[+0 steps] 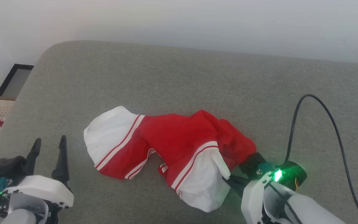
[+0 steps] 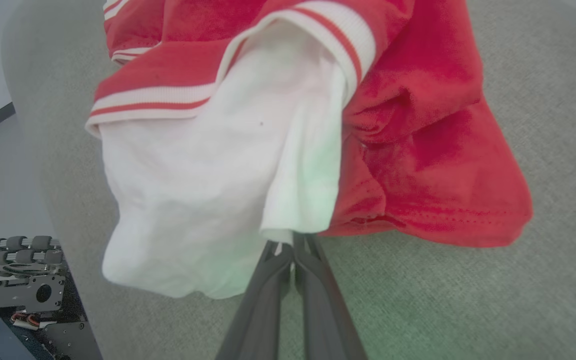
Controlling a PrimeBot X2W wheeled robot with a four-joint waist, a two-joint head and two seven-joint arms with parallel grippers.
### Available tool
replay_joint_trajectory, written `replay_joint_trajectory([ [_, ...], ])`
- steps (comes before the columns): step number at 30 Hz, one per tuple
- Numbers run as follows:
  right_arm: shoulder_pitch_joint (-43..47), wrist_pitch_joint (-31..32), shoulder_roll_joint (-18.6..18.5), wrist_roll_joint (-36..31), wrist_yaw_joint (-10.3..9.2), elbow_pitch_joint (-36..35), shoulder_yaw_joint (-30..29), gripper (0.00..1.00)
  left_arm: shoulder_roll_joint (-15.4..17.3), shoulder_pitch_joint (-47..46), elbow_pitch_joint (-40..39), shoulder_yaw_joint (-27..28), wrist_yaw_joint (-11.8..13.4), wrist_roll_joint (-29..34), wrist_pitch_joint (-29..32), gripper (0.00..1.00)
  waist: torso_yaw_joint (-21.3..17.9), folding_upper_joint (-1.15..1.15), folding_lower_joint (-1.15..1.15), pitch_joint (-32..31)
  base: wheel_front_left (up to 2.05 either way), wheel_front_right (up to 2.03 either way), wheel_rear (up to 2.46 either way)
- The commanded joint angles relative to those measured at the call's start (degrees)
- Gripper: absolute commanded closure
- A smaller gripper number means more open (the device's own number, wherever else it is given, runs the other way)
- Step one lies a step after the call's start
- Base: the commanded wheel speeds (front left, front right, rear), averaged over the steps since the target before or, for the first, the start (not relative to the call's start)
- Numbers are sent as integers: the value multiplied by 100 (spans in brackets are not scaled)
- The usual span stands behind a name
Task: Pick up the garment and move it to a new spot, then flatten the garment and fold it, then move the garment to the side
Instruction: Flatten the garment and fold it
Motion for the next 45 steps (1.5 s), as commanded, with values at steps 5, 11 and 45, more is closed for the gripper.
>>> replay_joint_trajectory([
  [5, -128, -95, -41, 1, 0, 48, -98, 100, -40, -37, 109, 95, -80, 31, -63, 0, -44, 0, 0, 14, 0, 0, 0],
  [11, -151, -131, -203, -22, 0, -15, -413, 100, -46, -61, 162, 153, -165, 99, -82, 0, -128, 0, 0, -4, 0, 0, 0],
  [45, -729, 412, -1100, 342, 0, 1477, -1735, 56, -38, -498, 197, -82, -354, 299, 83, 0, -680, 0, 0, 496, 0, 0, 0],
])
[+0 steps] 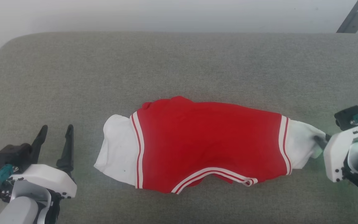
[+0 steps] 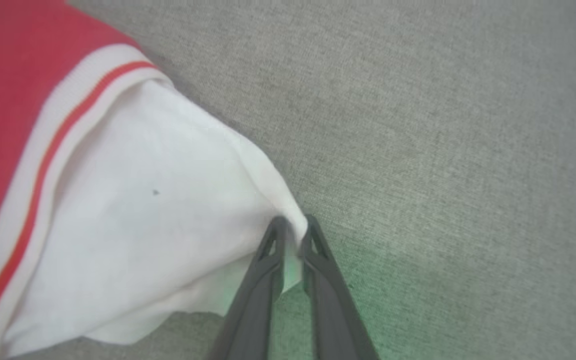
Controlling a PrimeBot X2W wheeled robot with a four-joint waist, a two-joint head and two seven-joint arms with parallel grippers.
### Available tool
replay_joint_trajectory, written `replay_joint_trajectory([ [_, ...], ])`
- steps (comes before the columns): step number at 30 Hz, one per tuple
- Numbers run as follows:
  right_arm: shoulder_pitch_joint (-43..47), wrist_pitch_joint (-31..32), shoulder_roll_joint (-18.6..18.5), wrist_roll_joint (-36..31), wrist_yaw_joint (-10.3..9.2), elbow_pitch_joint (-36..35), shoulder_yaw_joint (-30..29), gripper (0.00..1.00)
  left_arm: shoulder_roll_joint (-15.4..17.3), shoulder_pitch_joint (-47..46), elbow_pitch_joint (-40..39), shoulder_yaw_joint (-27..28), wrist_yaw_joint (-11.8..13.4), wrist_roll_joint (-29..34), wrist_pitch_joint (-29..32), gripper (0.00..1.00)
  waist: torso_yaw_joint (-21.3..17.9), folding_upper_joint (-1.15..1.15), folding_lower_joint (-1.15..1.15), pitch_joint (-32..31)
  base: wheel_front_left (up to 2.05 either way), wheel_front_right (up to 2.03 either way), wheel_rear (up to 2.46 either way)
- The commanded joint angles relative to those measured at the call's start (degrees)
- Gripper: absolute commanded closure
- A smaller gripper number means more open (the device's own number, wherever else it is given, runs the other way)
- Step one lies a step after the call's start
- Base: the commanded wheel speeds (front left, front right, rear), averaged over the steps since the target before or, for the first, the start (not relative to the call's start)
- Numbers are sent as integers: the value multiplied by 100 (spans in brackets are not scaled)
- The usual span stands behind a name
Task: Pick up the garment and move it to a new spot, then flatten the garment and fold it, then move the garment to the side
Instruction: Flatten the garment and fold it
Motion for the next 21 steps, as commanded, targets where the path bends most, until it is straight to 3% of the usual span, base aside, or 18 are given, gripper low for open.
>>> replay_joint_trajectory([
  [1, -115, -65, 39, 49, 0, 55, 36, 16, 41, -103, 7, -6, -6, -13, 40, 0, -17, 0, 0, -17, 0, 0, 0],
  [2, -160, -74, 46, 91, 0, 90, 75, 0, 68, -112, 1, -16, -31, -23, 94, 0, -32, 0, 0, -29, 0, 0, 0],
  [12, -367, -751, -31, 235, 0, -169, 122, 0, 422, -129, -245, -169, -198, -147, 819, 0, -359, 0, 0, -331, 0, 0, 0],
  [21, -36, -2074, 300, -319, 0, -803, -647, 0, 674, 110, -411, -299, -285, -502, 1666, 0, -803, 0, 0, -554, 0, 0, 0],
])
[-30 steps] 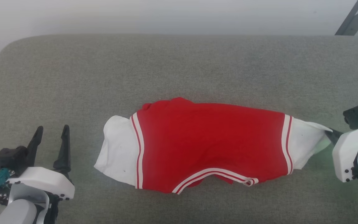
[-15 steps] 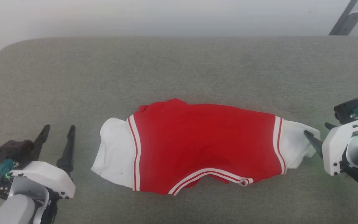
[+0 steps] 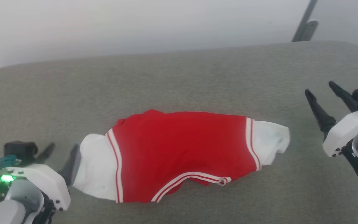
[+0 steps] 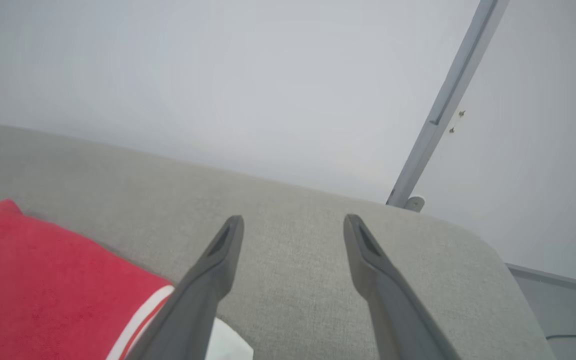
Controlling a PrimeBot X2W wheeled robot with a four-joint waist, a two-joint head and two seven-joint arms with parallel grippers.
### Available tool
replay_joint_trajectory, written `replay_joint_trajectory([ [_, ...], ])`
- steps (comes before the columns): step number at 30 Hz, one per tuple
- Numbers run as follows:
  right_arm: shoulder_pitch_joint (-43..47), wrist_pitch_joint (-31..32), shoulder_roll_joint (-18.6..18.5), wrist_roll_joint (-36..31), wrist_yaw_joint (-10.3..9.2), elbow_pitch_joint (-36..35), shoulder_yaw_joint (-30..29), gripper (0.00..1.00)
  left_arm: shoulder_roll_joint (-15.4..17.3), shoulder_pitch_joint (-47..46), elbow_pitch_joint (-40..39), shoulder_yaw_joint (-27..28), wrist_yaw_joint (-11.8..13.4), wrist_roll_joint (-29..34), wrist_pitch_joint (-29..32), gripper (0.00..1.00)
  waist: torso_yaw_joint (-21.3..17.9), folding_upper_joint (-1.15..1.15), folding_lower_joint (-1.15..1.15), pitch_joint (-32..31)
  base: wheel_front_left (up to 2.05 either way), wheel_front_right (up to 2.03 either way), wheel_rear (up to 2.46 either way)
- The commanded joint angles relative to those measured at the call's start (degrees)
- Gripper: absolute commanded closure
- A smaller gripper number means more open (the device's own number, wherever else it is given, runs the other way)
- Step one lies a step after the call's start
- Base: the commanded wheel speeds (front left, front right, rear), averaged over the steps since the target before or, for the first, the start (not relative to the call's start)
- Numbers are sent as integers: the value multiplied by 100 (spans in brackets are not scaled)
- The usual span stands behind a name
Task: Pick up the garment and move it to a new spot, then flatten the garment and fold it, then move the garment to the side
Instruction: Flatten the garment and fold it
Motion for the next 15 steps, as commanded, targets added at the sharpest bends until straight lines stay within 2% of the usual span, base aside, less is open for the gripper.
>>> replay_joint_trajectory([
  [1, 129, -203, 113, -104, 0, -118, -185, 0, 39, 88, 1, -44, -7, -80, 187, 0, -137, 0, 0, -69, 0, 0, 0],
  [9, 780, -844, 780, -811, 0, -855, -1353, 0, 141, 205, 93, -287, 116, -518, 1395, 0, -399, 0, 0, -59, 0, 0, 0],
  [15, 1300, -706, 1252, -1124, 0, -1253, -1887, 0, 214, -14, 357, -549, 241, -442, 2029, 0, -463, 0, 0, 31, 0, 0, 0],
])
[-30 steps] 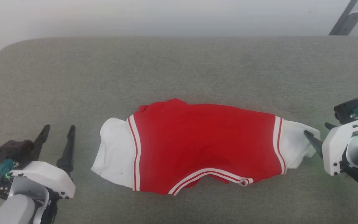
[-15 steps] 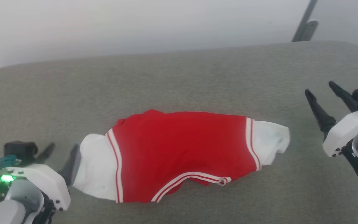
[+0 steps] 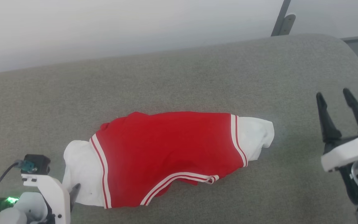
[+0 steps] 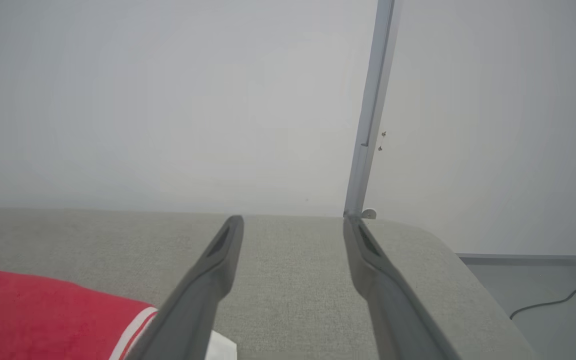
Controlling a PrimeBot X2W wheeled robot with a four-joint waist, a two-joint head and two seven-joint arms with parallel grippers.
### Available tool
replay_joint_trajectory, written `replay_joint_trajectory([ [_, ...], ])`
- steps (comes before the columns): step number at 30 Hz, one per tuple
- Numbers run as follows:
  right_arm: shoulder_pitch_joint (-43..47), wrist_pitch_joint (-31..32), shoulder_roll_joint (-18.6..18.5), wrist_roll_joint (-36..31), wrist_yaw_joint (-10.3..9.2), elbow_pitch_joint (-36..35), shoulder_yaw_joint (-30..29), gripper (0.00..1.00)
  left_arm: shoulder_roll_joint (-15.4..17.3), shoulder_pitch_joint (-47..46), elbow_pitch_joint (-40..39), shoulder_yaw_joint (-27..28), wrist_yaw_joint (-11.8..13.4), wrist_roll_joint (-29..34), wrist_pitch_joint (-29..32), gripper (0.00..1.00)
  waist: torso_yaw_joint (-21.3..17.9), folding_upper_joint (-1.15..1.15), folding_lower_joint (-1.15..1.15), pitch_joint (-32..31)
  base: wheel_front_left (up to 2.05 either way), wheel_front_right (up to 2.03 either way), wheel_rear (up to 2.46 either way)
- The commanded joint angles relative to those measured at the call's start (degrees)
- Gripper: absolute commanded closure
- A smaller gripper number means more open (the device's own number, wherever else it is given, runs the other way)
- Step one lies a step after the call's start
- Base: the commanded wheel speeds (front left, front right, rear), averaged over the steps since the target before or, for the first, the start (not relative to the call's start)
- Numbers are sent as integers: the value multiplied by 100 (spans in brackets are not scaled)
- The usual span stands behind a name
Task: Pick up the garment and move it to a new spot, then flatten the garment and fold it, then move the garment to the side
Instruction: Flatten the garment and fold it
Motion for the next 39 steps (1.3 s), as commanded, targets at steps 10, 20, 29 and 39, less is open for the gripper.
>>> replay_joint_trajectory([
  [10, 501, 287, 334, -177, 0, -304, -189, 0, -185, -505, 864, -269, -146, 1, 488, 55, -64, 0, 0, 165, 0, 0, 0],
  [20, 382, 1692, 40, 540, 0, -58, 457, 0, -558, -973, 1597, -471, -579, -32, 525, 100, 55, 0, 0, 372, 0, 0, 0],
  [29, -201, 3063, -359, 1088, 0, 618, 1065, 0, -803, -1320, 1840, -610, -724, 99, 378, 100, 384, 0, 0, 581, 0, 0, 0],
  [39, -819, 4016, -439, 1347, 0, 1614, 1650, 0, -990, -1613, 2030, -737, -894, 197, 230, 100, 708, 0, 0, 736, 0, 0, 0],
])
